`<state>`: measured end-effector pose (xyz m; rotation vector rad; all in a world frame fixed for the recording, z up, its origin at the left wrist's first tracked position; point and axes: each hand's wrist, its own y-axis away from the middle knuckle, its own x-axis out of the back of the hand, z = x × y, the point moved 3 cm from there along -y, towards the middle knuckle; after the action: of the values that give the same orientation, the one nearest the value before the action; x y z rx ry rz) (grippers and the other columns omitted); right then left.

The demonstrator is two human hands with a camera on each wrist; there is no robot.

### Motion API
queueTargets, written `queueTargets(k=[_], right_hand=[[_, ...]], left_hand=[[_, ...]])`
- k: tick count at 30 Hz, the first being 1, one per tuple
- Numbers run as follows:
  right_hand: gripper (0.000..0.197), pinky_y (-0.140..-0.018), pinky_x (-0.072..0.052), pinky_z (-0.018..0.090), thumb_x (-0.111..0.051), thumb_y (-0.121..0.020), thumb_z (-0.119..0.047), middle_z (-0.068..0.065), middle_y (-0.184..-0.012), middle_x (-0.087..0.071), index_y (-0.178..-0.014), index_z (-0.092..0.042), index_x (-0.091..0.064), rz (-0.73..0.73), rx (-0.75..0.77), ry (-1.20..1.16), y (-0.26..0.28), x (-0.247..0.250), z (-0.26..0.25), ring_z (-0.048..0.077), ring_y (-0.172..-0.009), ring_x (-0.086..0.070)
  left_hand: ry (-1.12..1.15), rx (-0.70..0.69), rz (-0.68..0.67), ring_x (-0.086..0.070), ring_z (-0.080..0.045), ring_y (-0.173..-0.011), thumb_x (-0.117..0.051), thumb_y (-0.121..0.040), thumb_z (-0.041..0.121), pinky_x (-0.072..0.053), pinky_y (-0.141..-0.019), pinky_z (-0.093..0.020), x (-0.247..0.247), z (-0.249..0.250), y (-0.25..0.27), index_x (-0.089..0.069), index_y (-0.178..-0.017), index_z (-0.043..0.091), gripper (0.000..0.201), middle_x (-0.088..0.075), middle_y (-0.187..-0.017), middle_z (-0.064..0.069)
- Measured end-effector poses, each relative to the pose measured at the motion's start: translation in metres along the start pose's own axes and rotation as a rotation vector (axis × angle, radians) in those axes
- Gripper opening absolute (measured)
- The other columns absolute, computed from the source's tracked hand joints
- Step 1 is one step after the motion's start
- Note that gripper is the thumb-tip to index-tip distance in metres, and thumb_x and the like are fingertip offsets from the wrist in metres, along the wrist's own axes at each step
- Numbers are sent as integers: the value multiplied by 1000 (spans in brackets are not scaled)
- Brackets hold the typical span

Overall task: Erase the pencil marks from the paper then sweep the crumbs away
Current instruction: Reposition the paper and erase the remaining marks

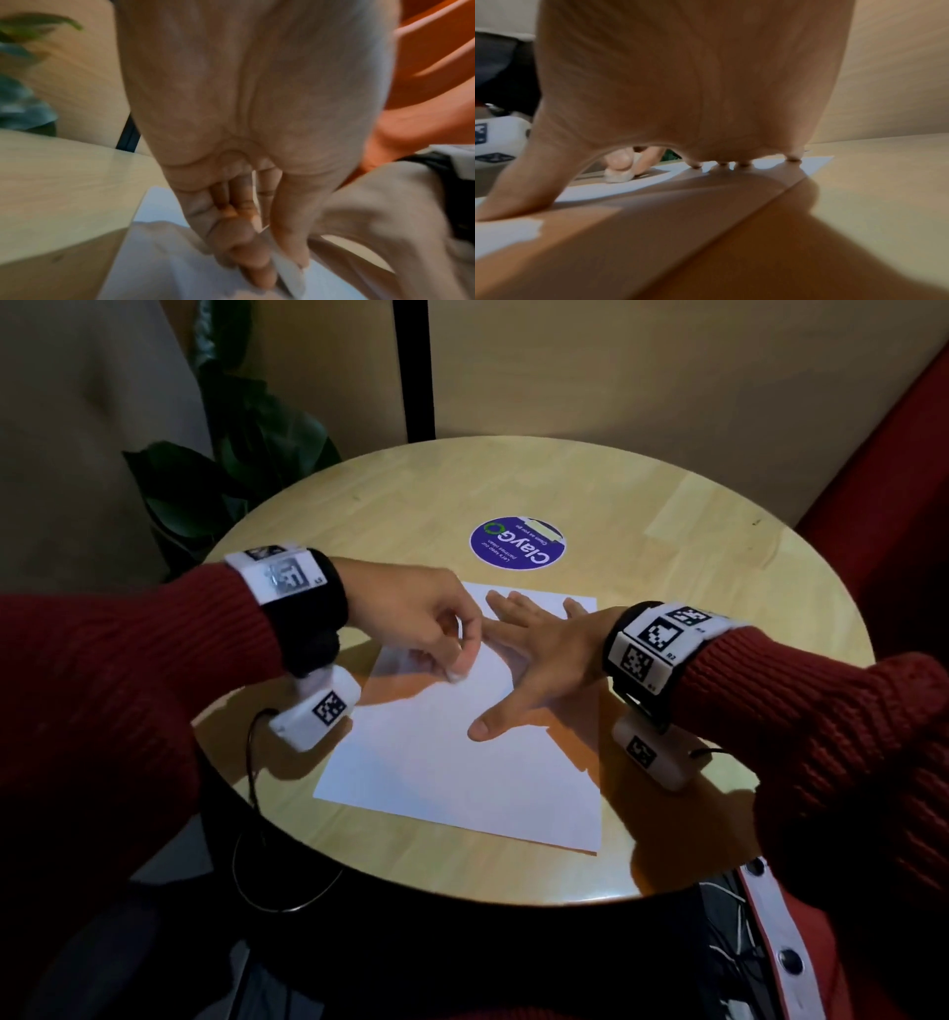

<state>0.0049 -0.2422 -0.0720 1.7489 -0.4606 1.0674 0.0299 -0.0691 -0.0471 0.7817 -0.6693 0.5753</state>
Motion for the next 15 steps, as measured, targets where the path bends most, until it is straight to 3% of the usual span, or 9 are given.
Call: queueTargets(k=[3,4,8,12,13,15], right_hand=[[135,-122,10,68,-62,-60,-98,-7,-169,31,-157,-53,22,-14,-10,16,1,1,-1,13,-154,31],[136,-122,10,68,-61,-58,-99,-8,-169,31,-156,-54,22,-16,-10,17,0,1,0,13,-154,31],[134,-121,9,70,-63,-56,-99,-8,-169,31,-157,-57,14,-19,-8,4,0,1,0,14,-155,29],[137,-121,10,69,-62,-55,-100,-8,-169,30,-156,-56,19,-11,-10,7,0,0,-1,13,-155,30],[136,-121,10,69,-62,-56,-99,-8,-170,30,-157,-56,18,-10,-9,8,0,0,-1,14,-155,29],[133,-121,9,70,-64,-58,-97,-7,-170,29,-157,-56,14,-8,-12,11,2,1,-2,15,-156,28]], left_hand=[[-172,24,277,-66,-11,-74,-76,-96,23,-45,-67,-22,17,-8,-6,-77,-94,26,3,-77,-80,5],[-163,18,286,-65,-11,-74,-76,-96,23,-45,-67,-23,16,-8,-6,-77,-94,26,3,-77,-80,5],[3,-67,-17,-67,-12,-69,-79,-96,17,-55,-71,-23,-6,4,4,-80,-96,16,1,-79,-81,-6],[-102,8,263,-69,-4,-68,-78,-93,24,-51,-73,-25,7,-2,-1,-79,-91,24,3,-81,-77,3],[-90,4,235,-70,-5,-68,-78,-93,22,-51,-73,-25,3,0,-1,-78,-91,23,2,-81,-77,4],[-52,-42,23,-72,-11,-70,-79,-95,18,-55,-71,-23,-13,13,4,-79,-94,19,1,-81,-79,0]])
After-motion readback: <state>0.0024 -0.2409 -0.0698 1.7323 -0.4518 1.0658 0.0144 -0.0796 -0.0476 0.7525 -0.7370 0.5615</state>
